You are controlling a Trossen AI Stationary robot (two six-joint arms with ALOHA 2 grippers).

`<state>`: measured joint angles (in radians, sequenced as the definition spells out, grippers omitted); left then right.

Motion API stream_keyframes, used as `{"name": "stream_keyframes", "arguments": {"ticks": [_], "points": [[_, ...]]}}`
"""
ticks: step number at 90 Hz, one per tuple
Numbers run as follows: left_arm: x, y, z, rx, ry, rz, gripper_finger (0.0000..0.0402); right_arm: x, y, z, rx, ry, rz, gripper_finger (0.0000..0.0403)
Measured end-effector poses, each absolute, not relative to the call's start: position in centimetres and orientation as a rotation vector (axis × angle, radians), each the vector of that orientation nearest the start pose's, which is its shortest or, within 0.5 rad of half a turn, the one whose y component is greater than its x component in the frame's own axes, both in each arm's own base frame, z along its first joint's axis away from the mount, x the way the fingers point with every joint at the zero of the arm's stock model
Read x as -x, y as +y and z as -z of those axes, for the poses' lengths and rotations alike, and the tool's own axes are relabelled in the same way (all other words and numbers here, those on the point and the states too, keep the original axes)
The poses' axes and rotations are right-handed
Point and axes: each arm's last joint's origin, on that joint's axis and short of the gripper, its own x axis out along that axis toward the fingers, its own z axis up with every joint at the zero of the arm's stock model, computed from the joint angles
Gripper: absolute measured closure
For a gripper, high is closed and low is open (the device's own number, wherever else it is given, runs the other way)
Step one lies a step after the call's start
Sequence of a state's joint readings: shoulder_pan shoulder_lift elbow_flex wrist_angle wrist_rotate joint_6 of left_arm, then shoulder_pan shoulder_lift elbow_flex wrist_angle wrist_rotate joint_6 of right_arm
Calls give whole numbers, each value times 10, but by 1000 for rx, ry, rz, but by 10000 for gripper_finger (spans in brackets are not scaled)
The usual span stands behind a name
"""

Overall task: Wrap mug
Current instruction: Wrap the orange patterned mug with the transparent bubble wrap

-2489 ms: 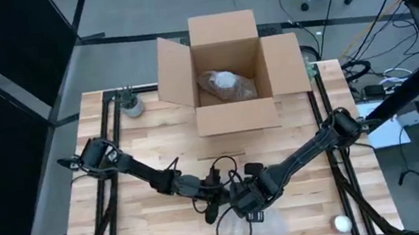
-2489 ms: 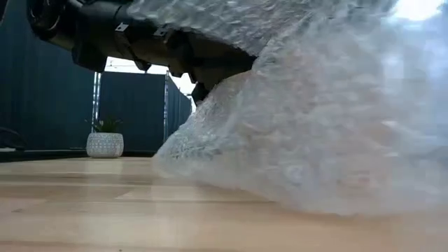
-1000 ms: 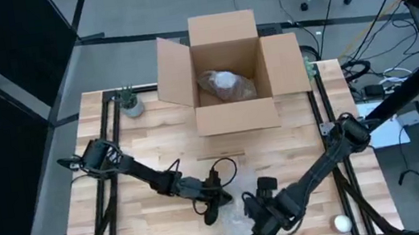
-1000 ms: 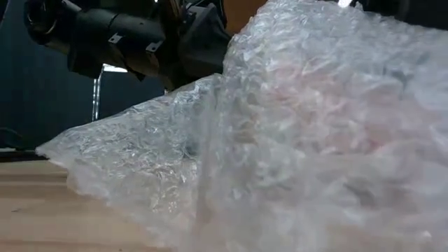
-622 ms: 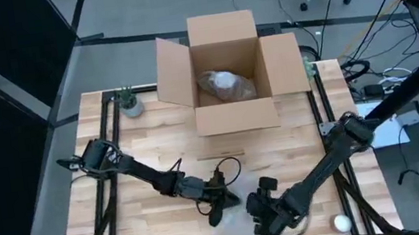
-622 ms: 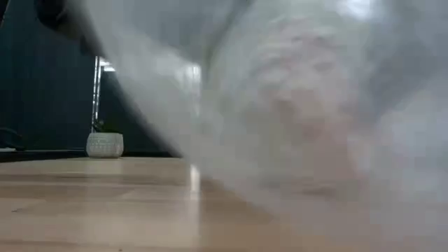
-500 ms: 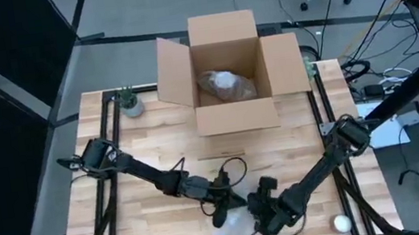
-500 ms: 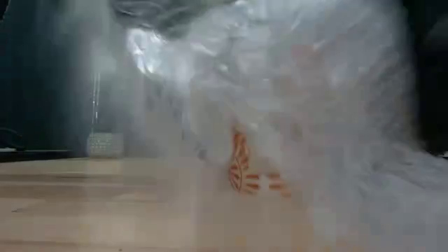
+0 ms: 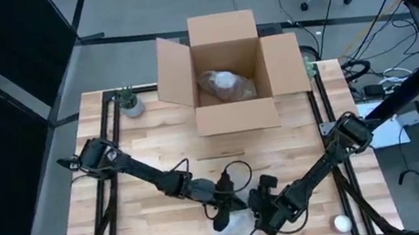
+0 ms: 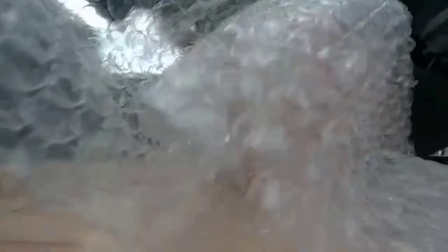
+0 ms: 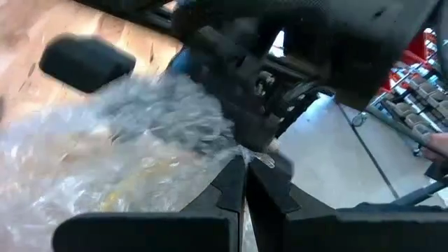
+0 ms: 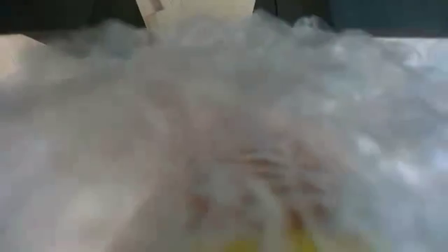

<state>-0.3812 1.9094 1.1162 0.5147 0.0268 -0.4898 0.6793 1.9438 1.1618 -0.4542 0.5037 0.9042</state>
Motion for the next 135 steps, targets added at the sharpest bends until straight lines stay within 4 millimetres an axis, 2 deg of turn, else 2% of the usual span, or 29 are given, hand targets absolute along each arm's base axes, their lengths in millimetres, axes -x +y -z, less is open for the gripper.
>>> {"name": "stream_keyframes", "arguments": {"ticks": [31,57,79,95,104,115,135], "points": [[-372,-154,-240,421,259,436,402,-291,217,-131,-125,969,301,216],[-371,-152,-229,389,356,408,402,-292,218,-132,-134,963,301,216],[-373,-151,-234,384,296,377,402,-294,215,-133,-141,959,307,216],[-376,-147,-228,336,293,322,398,-295,215,-133,-151,953,303,216],[-381,-145,-218,333,311,305,376,-295,215,-133,-150,953,301,216],[-385,-142,-209,329,329,292,325,-295,215,-133,-147,954,299,216],[-386,-142,-211,254,290,307,227,-295,215,-133,-143,954,297,216]]}}
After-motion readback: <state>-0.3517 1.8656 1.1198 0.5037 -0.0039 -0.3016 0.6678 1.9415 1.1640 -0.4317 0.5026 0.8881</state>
